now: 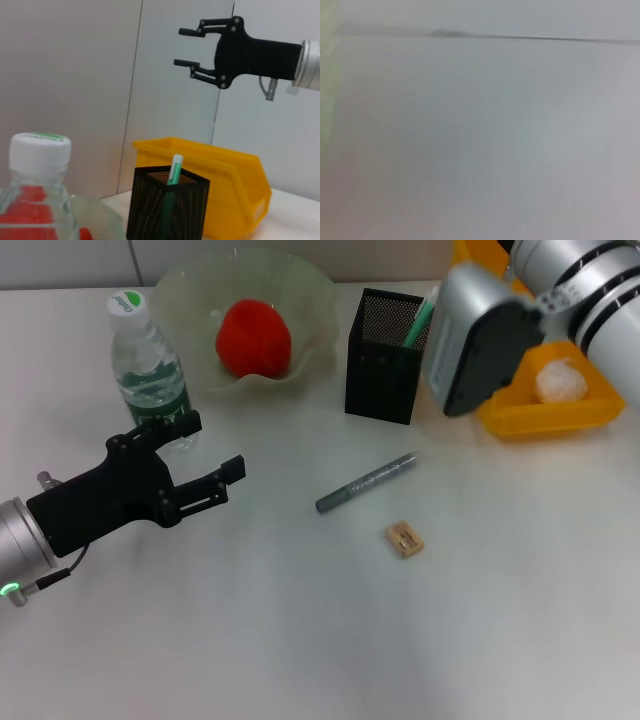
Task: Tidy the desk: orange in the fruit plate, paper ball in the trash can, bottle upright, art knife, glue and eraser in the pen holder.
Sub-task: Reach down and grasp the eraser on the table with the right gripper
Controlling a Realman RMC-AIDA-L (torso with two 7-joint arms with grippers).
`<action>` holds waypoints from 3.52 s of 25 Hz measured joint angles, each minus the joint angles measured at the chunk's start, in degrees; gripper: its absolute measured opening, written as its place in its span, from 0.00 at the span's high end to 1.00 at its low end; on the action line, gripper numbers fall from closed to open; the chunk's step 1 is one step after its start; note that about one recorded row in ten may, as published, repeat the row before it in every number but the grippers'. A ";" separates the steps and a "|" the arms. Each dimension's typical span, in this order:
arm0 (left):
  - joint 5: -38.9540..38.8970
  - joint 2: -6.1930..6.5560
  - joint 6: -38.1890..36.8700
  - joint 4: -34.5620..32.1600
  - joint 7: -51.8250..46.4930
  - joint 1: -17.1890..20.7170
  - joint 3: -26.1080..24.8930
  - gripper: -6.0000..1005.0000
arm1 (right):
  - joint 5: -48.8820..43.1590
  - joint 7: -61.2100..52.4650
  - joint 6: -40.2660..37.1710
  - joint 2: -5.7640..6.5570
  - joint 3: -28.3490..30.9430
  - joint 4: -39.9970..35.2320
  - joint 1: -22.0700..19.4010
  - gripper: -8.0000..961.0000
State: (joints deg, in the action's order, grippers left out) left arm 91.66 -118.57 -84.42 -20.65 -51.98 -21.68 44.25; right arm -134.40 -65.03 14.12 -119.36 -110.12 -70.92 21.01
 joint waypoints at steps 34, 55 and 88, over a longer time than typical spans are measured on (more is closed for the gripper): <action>0.63 0.54 -4.97 -0.65 -5.52 0.37 4.33 0.14 | -3.09 -45.77 -106.09 2.48 41.49 1.05 26.27 0.52; 0.62 0.43 -4.73 -0.26 -7.60 0.50 5.33 0.14 | -10.11 -24.95 -88.87 1.00 38.72 32.96 38.37 0.53; 0.45 0.15 -3.55 -0.08 -8.05 0.59 5.23 0.14 | -7.16 -20.63 -86.47 0.18 38.70 36.07 36.96 0.57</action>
State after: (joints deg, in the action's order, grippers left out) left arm 92.11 -118.42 -87.97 -20.73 -60.03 -21.09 49.48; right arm -141.56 -85.66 -72.35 -119.18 -71.42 -34.85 57.97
